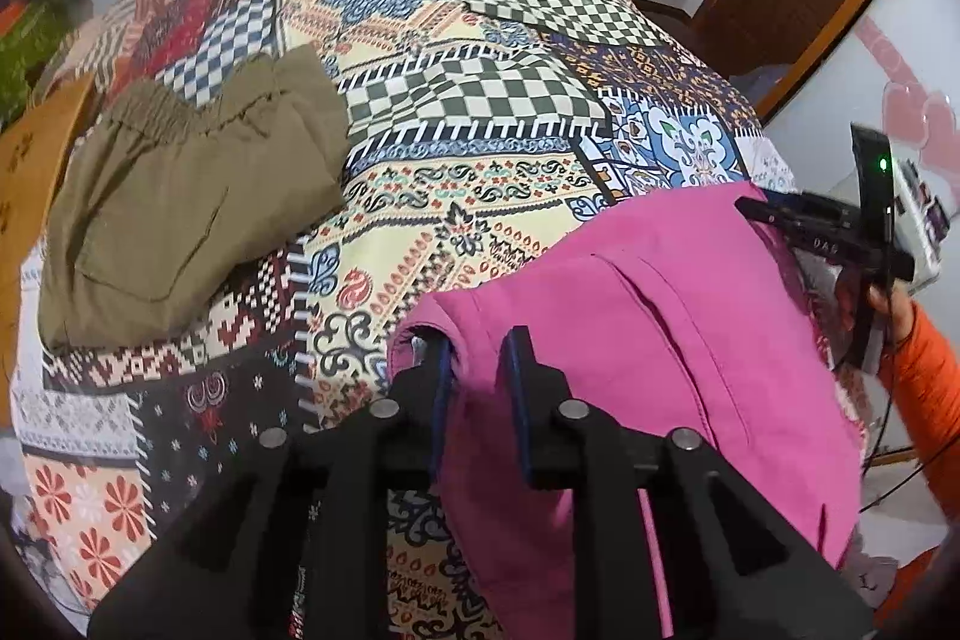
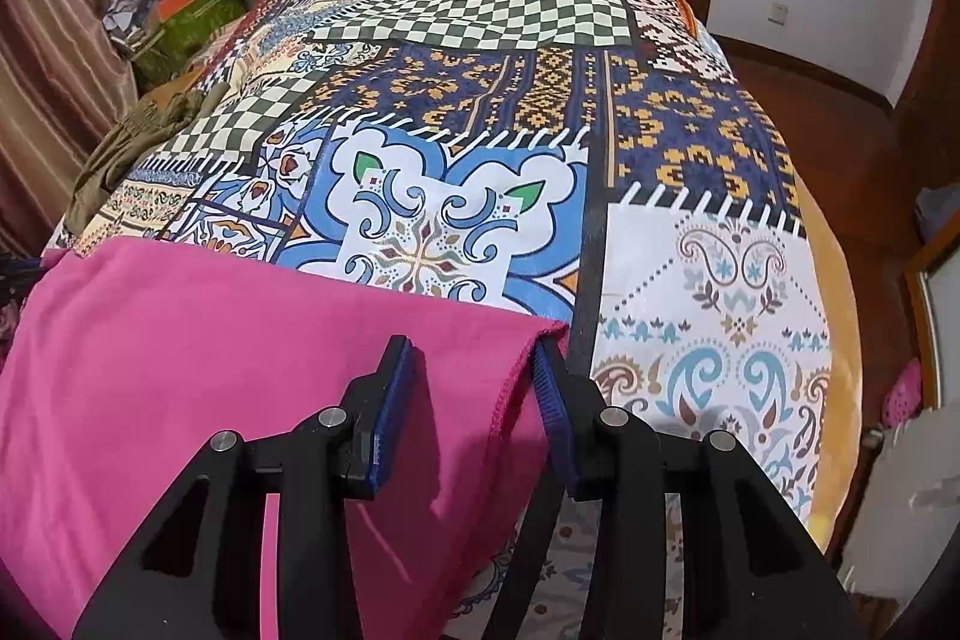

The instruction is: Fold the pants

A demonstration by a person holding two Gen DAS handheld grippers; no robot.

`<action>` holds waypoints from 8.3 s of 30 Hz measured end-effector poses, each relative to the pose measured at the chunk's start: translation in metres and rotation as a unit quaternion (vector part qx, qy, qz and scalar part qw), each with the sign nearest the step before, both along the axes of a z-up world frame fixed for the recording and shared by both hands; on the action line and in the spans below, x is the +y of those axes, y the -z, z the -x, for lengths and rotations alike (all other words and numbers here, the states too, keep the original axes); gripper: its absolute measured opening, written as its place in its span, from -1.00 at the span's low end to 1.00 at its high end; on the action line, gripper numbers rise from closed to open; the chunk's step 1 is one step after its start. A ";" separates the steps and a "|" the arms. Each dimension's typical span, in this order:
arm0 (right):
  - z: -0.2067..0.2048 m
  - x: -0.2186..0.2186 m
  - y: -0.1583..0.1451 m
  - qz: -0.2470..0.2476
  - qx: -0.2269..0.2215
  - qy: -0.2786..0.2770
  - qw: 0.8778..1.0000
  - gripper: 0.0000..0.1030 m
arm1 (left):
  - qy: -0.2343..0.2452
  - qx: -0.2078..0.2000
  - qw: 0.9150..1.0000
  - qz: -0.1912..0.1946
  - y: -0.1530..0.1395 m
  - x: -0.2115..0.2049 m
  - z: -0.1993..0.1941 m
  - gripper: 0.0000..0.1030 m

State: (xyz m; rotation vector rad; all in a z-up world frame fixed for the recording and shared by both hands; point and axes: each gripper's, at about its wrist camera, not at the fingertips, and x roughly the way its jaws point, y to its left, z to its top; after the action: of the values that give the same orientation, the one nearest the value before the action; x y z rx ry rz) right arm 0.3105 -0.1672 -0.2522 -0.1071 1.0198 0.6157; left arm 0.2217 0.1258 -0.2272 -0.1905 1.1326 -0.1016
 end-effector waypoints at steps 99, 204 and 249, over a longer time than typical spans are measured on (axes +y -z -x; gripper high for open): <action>0.073 0.015 -0.102 -0.003 -0.085 -0.037 0.996 -0.15 | -0.084 -0.109 0.987 -0.088 -0.074 0.012 0.103 0.13; 0.154 0.090 -0.058 -0.032 -0.034 -0.142 0.989 0.01 | -0.097 -0.132 0.981 -0.102 -0.035 -0.072 0.118 -0.58; 0.165 0.054 -0.044 -0.013 0.033 -0.114 0.993 0.07 | -0.051 -0.210 0.960 -0.178 -0.086 -0.111 0.131 -0.60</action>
State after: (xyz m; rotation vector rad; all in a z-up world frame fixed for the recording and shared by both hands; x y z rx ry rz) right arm 0.1455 -0.1129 -0.2080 -0.1835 1.0707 0.8451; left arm 0.0911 0.0152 -0.1410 0.0929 0.6992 0.1499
